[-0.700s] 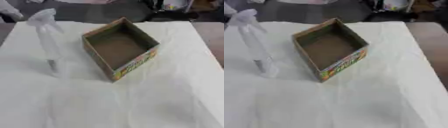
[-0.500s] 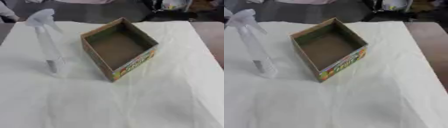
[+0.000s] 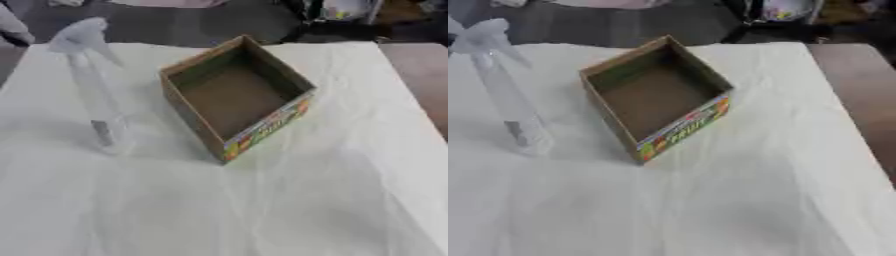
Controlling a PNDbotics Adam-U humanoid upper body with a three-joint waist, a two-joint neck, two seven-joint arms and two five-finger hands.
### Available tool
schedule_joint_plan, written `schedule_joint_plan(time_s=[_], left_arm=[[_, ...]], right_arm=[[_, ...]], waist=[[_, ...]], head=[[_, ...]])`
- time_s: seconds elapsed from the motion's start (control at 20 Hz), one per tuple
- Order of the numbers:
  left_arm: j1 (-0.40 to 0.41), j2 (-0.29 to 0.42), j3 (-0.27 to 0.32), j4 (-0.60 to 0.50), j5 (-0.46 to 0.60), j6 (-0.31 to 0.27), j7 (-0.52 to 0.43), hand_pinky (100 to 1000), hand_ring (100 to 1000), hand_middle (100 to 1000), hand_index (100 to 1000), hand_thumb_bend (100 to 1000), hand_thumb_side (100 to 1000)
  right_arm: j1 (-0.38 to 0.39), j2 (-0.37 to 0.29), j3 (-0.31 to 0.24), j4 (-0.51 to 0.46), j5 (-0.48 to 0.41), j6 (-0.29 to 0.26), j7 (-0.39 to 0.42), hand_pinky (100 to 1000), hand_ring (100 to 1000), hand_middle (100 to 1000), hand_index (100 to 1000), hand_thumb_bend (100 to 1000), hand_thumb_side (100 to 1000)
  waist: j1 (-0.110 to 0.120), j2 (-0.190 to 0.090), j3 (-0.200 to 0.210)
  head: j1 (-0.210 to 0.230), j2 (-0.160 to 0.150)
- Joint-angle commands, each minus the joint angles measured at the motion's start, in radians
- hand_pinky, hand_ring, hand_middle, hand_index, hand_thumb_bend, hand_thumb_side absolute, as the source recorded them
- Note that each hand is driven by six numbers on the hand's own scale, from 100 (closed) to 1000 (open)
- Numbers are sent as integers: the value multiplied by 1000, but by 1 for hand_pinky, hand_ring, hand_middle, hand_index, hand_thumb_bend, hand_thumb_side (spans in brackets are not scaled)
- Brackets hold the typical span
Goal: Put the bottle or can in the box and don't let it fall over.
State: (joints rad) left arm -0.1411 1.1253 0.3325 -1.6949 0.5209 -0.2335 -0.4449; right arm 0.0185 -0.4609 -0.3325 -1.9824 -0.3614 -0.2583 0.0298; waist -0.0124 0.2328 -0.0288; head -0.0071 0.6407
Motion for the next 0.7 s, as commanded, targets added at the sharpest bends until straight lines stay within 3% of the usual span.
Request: schedule_joint_plan(time_s=[0.05,0.25,0.7], left_arm=[[-24,64,-4,15,-36,-40,-139,681,396,826,894,100,827],[-46,76,-3,23,-43,-68,-244,685,403,826,896,100,825],[-89,108,-48,-43,-76,-74,-269,707,453,840,907,100,835]], right_arm=[[-3,-20,-4,-18,-10,11,-2,1000,1000,1000,934,100,382],[0,-23,-4,-18,-14,10,0,1000,1000,1000,934,100,383],[0,-27,0,-18,-21,11,8,1000,1000,1000,934,100,380]], waist=[[4,-21,1],[4,-23,3],[0,-29,2]], head=[[-4,3],[-5,8],[3,9]])
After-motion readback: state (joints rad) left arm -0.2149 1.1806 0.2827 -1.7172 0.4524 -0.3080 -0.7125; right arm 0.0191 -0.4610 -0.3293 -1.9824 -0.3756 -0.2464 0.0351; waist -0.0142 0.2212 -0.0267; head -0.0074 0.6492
